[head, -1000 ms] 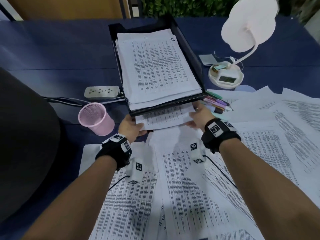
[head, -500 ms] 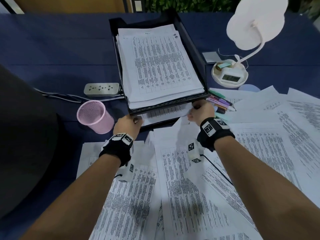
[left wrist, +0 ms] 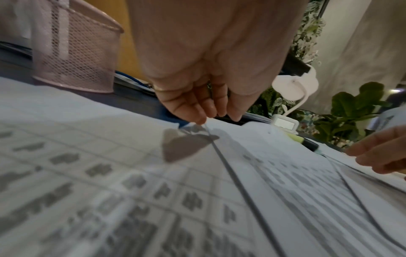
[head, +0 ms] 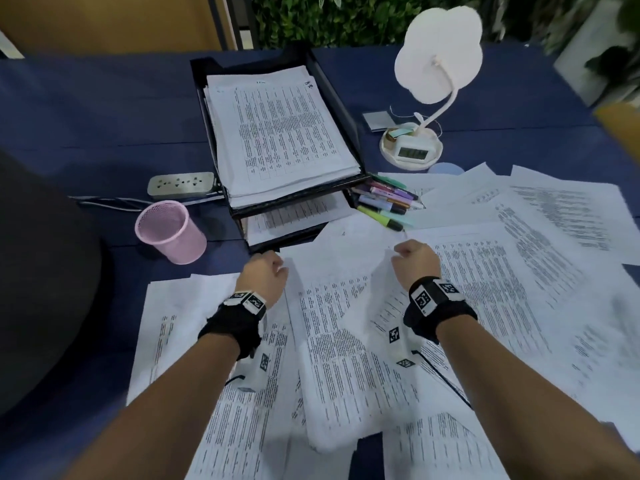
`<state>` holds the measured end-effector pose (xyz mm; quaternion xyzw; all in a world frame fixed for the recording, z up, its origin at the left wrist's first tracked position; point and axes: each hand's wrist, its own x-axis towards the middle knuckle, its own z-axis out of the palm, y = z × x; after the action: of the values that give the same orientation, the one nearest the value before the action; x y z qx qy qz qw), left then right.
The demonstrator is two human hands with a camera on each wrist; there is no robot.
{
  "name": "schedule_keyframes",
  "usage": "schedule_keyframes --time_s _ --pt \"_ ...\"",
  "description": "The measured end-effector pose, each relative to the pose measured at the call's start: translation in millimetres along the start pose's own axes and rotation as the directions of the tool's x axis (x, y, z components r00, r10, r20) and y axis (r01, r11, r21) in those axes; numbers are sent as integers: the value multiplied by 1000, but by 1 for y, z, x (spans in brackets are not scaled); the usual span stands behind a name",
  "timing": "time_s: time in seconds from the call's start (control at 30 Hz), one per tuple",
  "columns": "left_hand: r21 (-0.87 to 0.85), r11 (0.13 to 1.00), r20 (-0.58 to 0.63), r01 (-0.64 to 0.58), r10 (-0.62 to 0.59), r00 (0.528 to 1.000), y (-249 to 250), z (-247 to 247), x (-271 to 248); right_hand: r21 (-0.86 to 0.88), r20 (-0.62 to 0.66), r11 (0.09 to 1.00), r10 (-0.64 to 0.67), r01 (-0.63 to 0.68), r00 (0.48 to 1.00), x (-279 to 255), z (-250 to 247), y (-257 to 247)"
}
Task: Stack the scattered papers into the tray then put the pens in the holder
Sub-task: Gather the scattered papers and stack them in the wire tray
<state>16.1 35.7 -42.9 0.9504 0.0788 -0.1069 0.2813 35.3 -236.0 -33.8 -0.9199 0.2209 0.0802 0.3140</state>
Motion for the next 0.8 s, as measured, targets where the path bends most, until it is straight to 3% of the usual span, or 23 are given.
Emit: schedule_keyframes --time_s 0.13,0.27,0.37,0.6,0.7,0.8 --pt "103 990 47 -99 95 994 18 22 -17 -270 -43 957 96 -104 994 -18 -16 34" --pt "189 982 142 6 -33 989 36 32 -27 -381 27 916 144 -122 989 -23 -27 57" --pt "273 962 208 32 -91 974 47 38 -30 -431 44 900 87 -59 995 -21 -31 65" --pt "284 942 134 179 -224 965 56 41 -19 -460 91 888 38 8 995 -8 -40 67" --pt "286 933 140 216 -264 954 58 40 -15 -381 4 919 108 -98 994 7 -54 78" --pt "337 907 108 252 -303 947 60 42 -14 -384 -69 879 277 -282 958 20 -71 98"
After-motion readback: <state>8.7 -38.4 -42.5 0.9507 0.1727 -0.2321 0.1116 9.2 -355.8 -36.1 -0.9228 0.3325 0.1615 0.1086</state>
